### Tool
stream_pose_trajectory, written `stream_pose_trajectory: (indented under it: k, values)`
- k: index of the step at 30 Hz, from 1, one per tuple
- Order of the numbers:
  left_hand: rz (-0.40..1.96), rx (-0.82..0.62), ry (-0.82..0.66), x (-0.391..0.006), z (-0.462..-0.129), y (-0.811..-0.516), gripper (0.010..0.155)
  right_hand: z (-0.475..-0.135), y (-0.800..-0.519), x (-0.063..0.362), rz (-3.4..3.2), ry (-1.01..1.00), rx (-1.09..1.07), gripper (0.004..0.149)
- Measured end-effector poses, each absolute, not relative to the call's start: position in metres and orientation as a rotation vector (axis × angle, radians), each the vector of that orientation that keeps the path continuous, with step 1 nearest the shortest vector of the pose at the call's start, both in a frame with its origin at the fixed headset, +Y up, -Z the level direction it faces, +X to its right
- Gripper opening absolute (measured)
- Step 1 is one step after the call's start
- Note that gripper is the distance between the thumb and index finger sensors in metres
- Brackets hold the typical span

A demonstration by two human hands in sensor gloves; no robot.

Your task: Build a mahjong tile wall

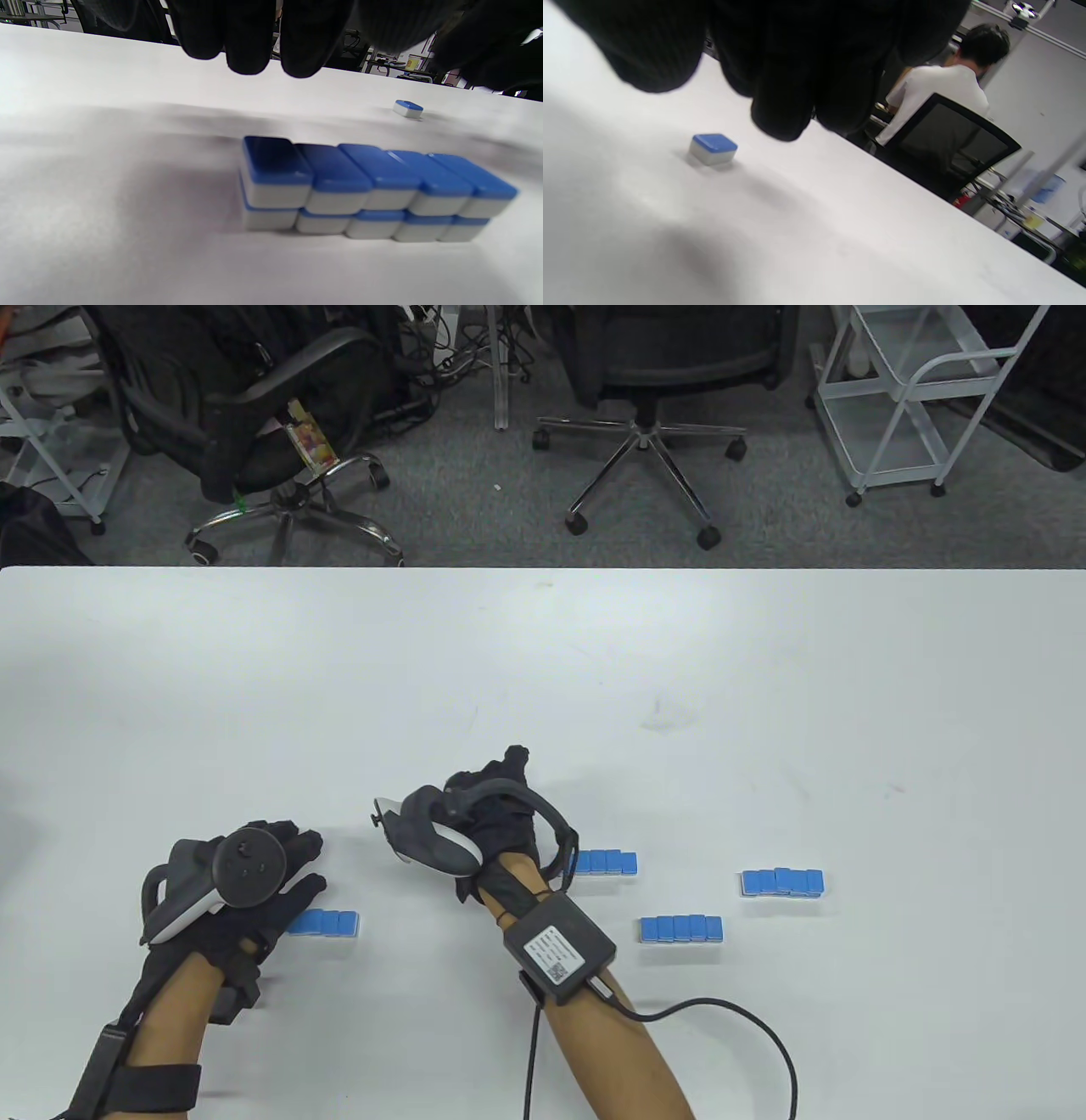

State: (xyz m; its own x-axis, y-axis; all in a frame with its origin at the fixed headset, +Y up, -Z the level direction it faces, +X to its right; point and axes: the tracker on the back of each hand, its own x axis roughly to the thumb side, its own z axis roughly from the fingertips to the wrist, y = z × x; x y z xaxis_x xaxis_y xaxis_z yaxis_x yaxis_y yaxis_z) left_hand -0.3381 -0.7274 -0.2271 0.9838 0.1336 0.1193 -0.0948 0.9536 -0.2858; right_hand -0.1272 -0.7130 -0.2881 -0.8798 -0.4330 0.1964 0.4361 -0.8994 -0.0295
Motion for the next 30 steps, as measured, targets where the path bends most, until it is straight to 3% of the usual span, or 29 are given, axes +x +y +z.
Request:
stream_pose_trajectory:
  k: [2, 4, 8, 11, 18, 22, 25, 30]
  values:
    - [0.119, -0.285, -0.141, -0.338, -0.227, -0.728, 0.063, -0.301, -0.729, -0.138, -2.635, -0.169, -0.16, 0.077]
    - [0.117, -0.299, -0.146, -0.337, -0.228, -0.73, 0.063, -0.307, -0.74, -0.144, -2.631, -0.263, -0.113, 0.078]
    - [0.116, -0.3, -0.154, -0.334, -0.228, -0.73, 0.063, -0.314, -0.752, -0.149, -2.677, -0.246, -0.017, 0.064]
    - [0.117, -0.299, -0.156, -0.334, -0.228, -0.731, 0.063, -0.31, -0.748, -0.151, -2.656, -0.12, -0.061, 0.056]
    - [0.119, -0.3, -0.153, -0.334, -0.228, -0.73, 0.063, -0.28, -0.742, -0.15, -2.539, -0.119, -0.327, 0.055]
    - [0.119, -0.305, -0.151, -0.333, -0.226, -0.731, 0.064, -0.251, -0.72, -0.13, -2.521, -0.1, -0.493, 0.055]
    - [0.116, -0.3, -0.151, -0.334, -0.227, -0.73, 0.063, -0.236, -0.684, -0.098, -2.65, 0.043, -0.518, 0.058]
    - [0.116, -0.303, -0.142, -0.335, -0.227, -0.73, 0.063, -0.232, -0.648, -0.017, -2.878, 0.082, -0.33, 0.058]
